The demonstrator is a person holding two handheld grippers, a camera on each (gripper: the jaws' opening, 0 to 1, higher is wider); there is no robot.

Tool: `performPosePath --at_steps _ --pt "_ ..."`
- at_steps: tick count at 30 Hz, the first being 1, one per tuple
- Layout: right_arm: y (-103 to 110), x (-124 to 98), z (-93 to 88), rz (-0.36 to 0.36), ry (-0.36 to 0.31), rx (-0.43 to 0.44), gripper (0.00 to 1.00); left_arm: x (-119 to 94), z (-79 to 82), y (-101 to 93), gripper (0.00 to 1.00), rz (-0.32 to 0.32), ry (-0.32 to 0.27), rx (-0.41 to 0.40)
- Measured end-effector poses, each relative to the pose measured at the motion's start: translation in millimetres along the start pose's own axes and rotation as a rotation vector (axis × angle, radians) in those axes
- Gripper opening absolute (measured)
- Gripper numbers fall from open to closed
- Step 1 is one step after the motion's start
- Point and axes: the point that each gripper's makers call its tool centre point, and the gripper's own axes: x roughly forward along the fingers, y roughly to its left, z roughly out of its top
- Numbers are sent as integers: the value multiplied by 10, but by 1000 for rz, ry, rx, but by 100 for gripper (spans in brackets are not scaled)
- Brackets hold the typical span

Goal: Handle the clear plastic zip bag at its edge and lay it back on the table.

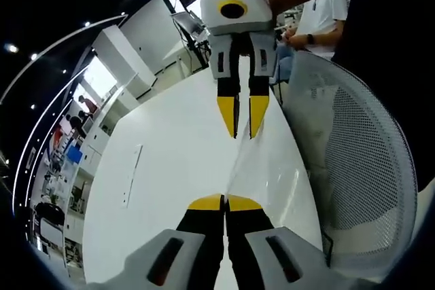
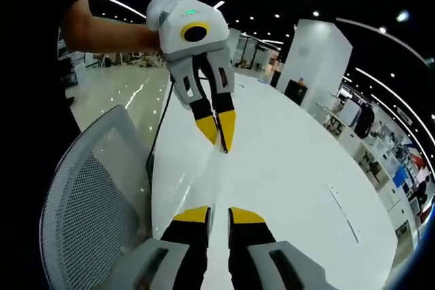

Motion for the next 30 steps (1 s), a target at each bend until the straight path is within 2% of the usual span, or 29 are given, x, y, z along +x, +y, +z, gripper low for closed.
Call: performPosePath --at_steps 6,16,25,30 --pt "9 51 -22 7 -7 45 0 -34 77 75 0 31 -34 -2" --pt "-52 7 -3 -15 -10 128 0 -6 2 77 0 35 -12 12" --pt "-162 -26 38 -47 -5 138 0 -86 172 153 4 63 -61 -1" --pt "-192 -27 37 -47 0 133 0 -127 243 180 6 65 -65 18"
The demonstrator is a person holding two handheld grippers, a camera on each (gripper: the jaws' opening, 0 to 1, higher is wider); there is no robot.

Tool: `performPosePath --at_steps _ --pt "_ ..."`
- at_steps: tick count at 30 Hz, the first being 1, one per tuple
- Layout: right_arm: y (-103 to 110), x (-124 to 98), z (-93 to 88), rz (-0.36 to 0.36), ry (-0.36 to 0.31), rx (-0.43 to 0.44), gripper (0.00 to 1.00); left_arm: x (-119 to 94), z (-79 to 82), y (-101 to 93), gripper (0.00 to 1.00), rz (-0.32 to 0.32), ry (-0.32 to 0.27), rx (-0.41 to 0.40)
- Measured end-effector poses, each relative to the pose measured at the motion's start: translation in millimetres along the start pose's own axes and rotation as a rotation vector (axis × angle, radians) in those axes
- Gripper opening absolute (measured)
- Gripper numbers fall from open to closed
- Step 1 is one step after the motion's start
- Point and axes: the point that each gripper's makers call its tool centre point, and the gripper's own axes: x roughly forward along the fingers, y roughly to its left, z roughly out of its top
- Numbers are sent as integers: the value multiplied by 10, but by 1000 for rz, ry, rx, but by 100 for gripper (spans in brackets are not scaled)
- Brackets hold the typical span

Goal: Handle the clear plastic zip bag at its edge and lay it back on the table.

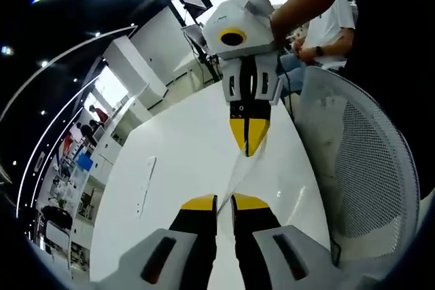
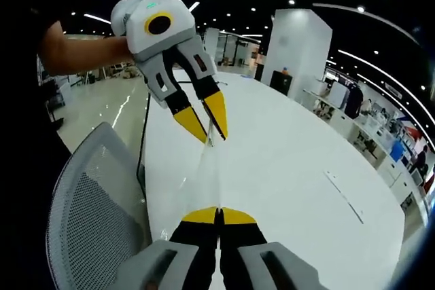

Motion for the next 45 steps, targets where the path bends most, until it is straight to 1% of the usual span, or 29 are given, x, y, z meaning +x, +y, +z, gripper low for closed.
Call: performPosePath --at_steps 5,9,15,17,21,27,37,41,45 --pt "-43 -8 16 -3 7 2 0 -1 29 -55 6 -27 21 50" --pt "-69 -15 35 -6 10 6 0 4 66 -86 6 -37 18 64" --pt "-81 -12 71 -6 18 7 0 43 135 -147 7 -57 22 112" --pt "-90 -9 76 -8 19 9 0 61 165 -156 7 -60 19 124" --pt "-90 -4 47 -2 35 24 0 73 227 -125 9 -43 9 158" --pt "-97 -3 3 -2 49 33 0 78 343 -112 9 -44 -21 157" --pt "-120 -27 58 -14 52 37 0 222 377 -235 9 -88 -10 185" --pt "-129 -29 76 -18 57 35 0 273 324 -281 9 -109 19 202" --pt "-132 -35 122 -19 64 33 0 309 282 -281 9 -110 40 216"
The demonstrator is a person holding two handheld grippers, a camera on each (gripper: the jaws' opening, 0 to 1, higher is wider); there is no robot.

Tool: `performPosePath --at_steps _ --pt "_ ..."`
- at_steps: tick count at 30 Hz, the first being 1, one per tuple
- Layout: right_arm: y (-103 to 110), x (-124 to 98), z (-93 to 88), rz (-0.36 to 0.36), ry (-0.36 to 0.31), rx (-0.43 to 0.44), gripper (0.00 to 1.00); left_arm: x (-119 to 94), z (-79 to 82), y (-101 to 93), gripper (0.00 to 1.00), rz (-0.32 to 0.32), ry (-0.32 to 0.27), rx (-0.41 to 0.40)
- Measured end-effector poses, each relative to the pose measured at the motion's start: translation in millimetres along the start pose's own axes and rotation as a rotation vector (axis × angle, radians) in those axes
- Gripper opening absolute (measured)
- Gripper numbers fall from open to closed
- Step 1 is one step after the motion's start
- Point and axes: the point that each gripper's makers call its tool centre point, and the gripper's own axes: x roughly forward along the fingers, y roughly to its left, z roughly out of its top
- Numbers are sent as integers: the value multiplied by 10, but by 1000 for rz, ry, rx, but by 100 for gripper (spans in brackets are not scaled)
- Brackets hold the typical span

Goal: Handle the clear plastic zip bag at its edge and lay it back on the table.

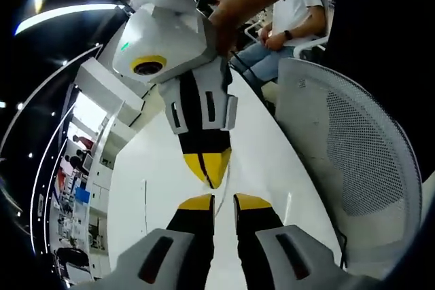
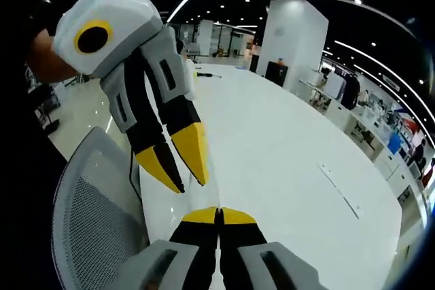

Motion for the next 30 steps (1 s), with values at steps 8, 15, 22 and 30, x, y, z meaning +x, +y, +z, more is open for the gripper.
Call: performPosePath --at_steps 8,15,22,30 --pt "-19 -14 83 -4 -5 -4 0 105 -87 -4 1 -4 68 29" --pt "-52 -43 94 -19 -12 5 0 85 -82 -45 0 -17 65 16" --pt "-171 -116 164 -61 -40 11 0 36 -63 -85 0 -27 50 -15" --pt "-345 -224 279 -112 -71 9 0 -9 -34 -12 0 -14 44 -19"
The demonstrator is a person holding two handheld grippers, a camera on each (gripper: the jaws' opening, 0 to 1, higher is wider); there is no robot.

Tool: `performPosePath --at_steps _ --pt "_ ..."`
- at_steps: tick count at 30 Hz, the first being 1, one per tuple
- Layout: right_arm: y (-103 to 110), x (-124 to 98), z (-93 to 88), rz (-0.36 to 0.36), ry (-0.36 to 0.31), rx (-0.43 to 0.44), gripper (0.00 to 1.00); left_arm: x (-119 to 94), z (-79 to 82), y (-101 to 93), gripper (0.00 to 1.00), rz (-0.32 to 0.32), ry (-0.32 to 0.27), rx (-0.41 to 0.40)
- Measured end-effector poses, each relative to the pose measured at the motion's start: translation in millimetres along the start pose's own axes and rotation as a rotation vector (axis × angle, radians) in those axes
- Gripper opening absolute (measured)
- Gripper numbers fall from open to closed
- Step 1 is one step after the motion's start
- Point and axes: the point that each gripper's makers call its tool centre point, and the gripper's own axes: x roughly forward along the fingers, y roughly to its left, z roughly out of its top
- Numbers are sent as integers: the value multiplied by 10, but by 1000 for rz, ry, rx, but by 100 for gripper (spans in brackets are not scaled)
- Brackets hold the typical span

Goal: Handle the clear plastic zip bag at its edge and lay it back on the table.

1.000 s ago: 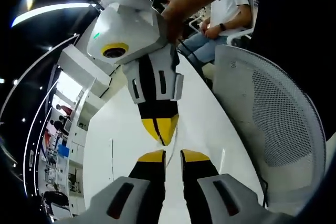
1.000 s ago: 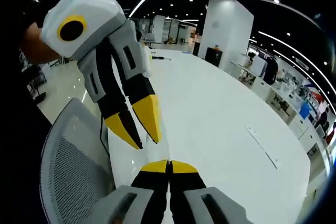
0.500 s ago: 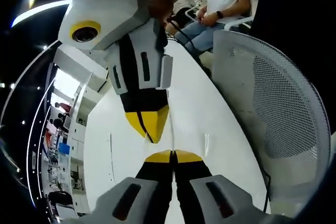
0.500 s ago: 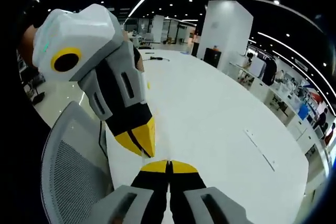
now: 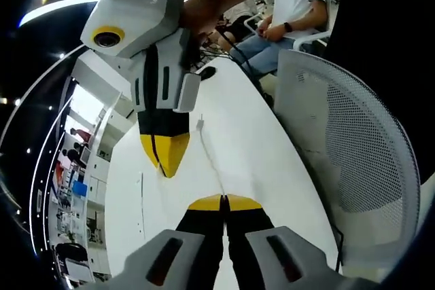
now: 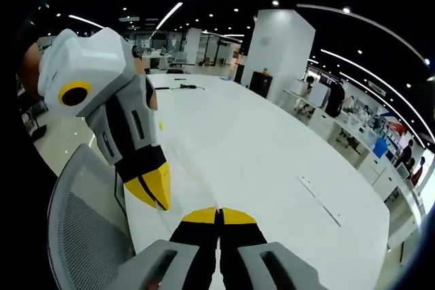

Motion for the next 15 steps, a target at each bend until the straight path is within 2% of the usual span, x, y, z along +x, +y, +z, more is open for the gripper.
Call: performPosePath --at_steps 10,15 --pt "-195 -69 105 -57 -43 -2 0 4 -5 26 0 1 -18 -30" --pt "-199 -115 240 -62 -82 4 0 10 -24 11 0 -4 -31 -61"
